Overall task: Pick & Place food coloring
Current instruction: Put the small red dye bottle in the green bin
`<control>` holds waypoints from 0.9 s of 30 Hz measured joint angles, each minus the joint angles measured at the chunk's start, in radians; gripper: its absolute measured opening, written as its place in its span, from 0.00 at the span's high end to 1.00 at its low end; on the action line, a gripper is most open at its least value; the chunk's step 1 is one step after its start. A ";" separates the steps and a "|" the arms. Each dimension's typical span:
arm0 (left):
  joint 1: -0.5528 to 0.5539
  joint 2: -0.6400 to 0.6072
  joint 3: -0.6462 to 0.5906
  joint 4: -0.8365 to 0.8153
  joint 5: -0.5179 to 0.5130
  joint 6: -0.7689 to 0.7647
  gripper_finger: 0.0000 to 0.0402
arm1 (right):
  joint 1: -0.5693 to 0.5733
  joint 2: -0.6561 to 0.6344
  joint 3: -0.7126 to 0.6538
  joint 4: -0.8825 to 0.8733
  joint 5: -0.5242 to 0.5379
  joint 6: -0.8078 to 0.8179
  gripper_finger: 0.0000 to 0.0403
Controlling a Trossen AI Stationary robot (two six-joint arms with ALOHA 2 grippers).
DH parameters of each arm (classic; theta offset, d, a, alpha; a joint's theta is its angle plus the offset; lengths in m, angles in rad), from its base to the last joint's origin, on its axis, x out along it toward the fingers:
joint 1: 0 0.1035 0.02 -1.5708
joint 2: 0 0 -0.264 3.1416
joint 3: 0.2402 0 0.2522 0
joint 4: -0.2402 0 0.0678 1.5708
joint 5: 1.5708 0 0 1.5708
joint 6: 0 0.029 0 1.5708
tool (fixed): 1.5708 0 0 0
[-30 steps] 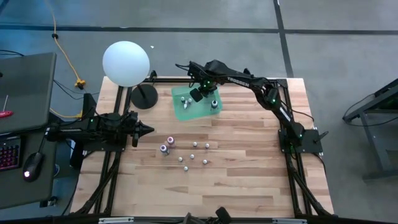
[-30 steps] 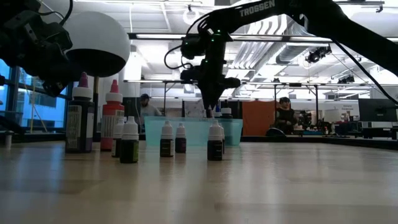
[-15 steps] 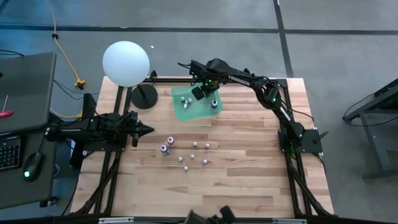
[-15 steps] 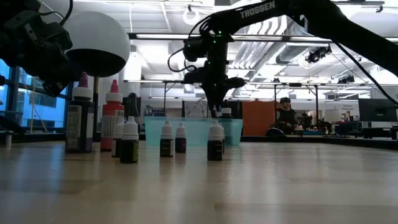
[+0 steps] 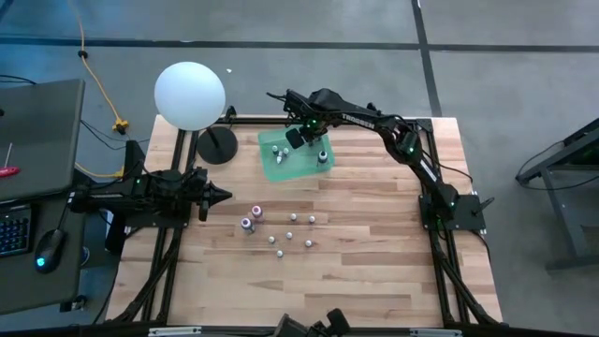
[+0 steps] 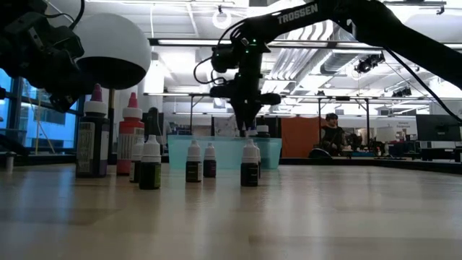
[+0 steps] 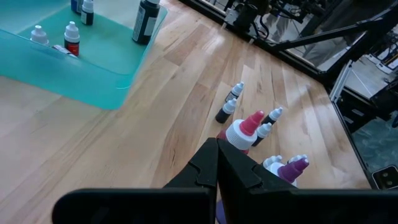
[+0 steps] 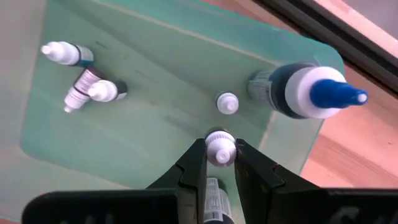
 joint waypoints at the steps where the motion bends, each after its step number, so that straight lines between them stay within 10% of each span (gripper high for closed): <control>1: 0.000 0.000 0.000 0.000 0.000 0.000 1.00 | 0.000 0.002 0.000 0.006 0.000 0.001 0.86; 27: 0.000 0.000 0.000 0.000 0.000 0.000 1.00 | 0.055 0.050 0.000 0.244 -0.002 -0.017 0.86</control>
